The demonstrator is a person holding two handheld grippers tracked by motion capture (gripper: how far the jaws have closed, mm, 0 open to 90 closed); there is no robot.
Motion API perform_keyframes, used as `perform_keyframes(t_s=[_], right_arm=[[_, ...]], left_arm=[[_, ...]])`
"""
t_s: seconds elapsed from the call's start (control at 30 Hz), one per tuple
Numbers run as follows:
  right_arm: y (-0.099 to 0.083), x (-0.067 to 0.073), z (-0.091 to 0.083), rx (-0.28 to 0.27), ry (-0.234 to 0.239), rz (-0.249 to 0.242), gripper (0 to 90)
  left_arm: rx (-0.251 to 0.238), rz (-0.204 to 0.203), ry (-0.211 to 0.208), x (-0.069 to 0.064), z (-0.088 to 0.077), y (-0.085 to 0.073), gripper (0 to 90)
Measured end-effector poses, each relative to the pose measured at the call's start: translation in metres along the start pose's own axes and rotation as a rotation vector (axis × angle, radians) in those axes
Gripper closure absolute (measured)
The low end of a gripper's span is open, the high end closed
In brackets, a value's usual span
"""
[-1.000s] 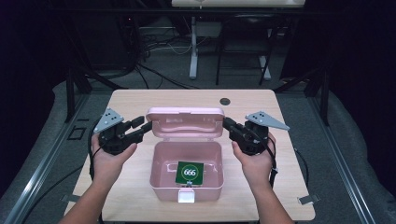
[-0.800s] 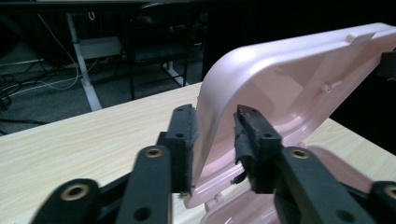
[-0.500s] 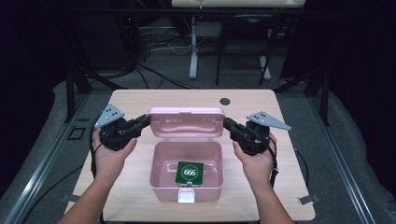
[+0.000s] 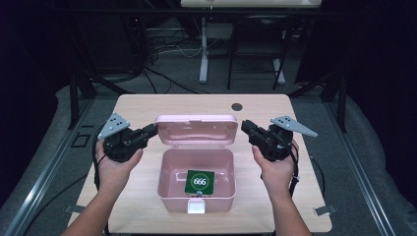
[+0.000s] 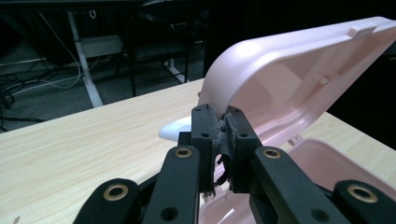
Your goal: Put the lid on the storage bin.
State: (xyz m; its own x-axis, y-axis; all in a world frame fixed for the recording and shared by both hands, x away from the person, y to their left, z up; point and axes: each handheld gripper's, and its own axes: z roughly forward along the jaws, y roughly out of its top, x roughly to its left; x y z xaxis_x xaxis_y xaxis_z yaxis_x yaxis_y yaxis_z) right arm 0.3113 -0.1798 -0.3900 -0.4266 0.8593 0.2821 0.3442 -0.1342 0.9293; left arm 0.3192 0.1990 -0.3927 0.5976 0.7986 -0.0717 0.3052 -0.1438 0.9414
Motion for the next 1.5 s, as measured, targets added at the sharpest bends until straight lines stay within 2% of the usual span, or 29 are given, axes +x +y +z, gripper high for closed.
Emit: perform_keyframes(t_s=[0.17,0.63,1.0,1.27,1.5], right_arm=[[0.0,0.003,0.005,0.01,0.013,-0.002,81.2],[-0.006,0.004,0.0,0.043,0.023,-0.002,79.0],[-0.009,0.001,-0.001,0.041,0.019,-0.01,69.8],[-0.007,-0.004,-0.005,0.016,0.018,-0.001,62.6],[-0.006,-0.011,-0.006,0.031,0.023,0.004,58.7]], left_arm=[[-0.003,0.012,0.004,-0.004,-0.003,-0.001,80.6],[-0.003,0.009,-0.027,-0.009,-0.015,-0.005,78.2],[-0.014,0.02,-0.054,-0.015,-0.026,-0.01,74.4],[-0.011,0.024,-0.067,-0.018,-0.029,-0.013,71.1],[-0.004,0.024,-0.071,-0.019,-0.03,-0.017,67.8]])
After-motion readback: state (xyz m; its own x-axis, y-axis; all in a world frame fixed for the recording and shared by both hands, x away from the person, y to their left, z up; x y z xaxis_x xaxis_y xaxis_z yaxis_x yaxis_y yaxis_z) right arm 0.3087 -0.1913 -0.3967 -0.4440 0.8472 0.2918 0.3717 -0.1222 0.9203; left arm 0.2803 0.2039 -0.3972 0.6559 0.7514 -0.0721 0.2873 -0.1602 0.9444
